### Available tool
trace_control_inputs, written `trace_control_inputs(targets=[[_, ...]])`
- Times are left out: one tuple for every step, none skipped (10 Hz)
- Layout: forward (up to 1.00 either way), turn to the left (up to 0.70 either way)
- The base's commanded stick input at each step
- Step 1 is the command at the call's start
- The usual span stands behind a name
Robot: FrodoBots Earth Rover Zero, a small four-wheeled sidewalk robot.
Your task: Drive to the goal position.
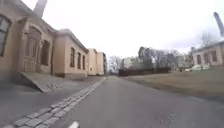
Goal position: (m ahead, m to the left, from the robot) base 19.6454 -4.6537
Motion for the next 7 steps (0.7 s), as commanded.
trace_control_inputs(targets=[[0.7,0.0],[0.7,0.0],[0.7,0.0],[0.7,0.0],[0.7,0.0],[0.7,0.0],[0.7,0.0]])
